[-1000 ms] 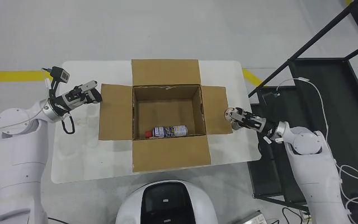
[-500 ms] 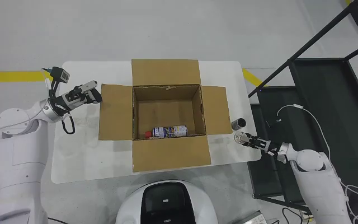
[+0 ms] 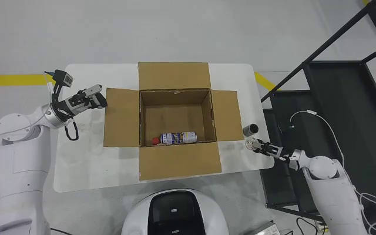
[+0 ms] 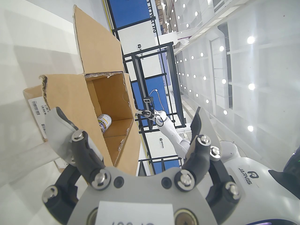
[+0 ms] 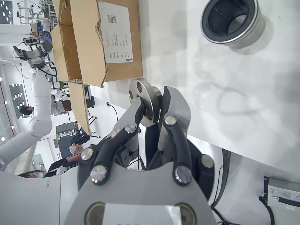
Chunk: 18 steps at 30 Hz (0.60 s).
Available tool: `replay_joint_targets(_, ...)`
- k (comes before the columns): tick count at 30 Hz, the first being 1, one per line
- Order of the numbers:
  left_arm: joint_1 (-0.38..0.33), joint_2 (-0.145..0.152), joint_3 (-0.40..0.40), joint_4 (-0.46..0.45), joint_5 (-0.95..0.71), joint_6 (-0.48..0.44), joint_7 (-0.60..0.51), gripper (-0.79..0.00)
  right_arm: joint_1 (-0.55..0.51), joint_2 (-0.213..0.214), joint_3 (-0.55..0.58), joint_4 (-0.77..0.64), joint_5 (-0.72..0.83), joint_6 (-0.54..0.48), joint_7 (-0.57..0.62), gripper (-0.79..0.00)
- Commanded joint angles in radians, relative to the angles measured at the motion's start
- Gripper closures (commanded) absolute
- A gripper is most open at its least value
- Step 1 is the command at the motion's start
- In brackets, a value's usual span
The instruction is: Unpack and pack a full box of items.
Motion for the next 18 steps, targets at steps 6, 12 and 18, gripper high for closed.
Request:
replay_joint_targets(6,0.0,0.0,0.0,0.0,0.0,0.0,0.0,-0.785,0.071,-0.01,-0.098,0.067,-0.06,0.071,-0.055,0.0)
replay_joint_targets(12,0.0,0.0,0.0,0.0,0.0,0.0,0.0,-0.785,0.124,-0.022,-0.17,0.157,-0.103,0.113,-0.117,0.0)
replay_joint_targets(18,0.0,0.0,0.0,0.0,0.0,0.0,0.0,-0.785,0.177,-0.03,-0.218,0.233,-0.129,0.119,-0.169,0.0)
